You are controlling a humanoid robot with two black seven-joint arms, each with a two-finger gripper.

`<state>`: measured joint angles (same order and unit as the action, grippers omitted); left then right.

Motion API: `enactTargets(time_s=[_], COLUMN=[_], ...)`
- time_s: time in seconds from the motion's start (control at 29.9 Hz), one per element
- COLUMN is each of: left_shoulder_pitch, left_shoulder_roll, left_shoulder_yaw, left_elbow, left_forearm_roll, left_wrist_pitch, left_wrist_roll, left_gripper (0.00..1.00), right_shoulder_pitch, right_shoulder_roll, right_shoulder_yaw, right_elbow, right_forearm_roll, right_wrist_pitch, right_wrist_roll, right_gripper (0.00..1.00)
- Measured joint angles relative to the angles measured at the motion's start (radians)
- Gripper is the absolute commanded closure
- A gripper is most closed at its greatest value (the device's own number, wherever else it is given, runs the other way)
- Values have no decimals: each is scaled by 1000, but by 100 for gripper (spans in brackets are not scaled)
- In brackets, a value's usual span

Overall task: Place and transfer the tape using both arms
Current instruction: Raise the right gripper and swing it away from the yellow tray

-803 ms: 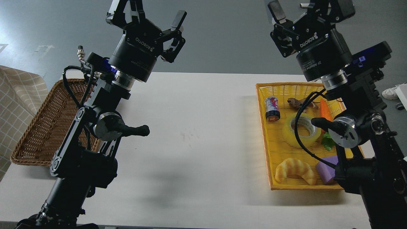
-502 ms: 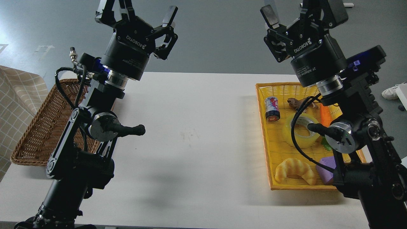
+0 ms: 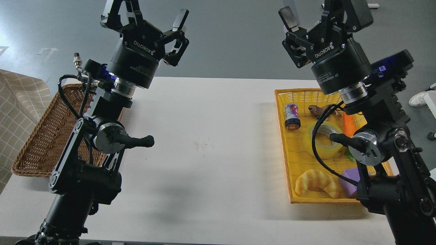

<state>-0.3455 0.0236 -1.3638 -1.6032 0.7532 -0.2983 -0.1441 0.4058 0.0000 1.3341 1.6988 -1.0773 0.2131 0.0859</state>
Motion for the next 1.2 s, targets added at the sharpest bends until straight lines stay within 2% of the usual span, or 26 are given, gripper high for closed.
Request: enactTargets(time_s=[1.2], left_shoulder_pitch=[8], left_shoulder_roll=[-3], left_shoulder_yaw=[-22], left_elbow=[-43], left_forearm_roll=[-15], left_wrist_pitch=[-3], left_wrist_roll=[1], left_gripper=[2], right_shoulder_pitch=[-26], right_shoulder_roll=[0], right_shoulder_yaw=[10], right_elbow=[32], right_forearm_roll=[1], right_wrist_pitch=[5], right_wrist_roll=[9], right_gripper=[0])
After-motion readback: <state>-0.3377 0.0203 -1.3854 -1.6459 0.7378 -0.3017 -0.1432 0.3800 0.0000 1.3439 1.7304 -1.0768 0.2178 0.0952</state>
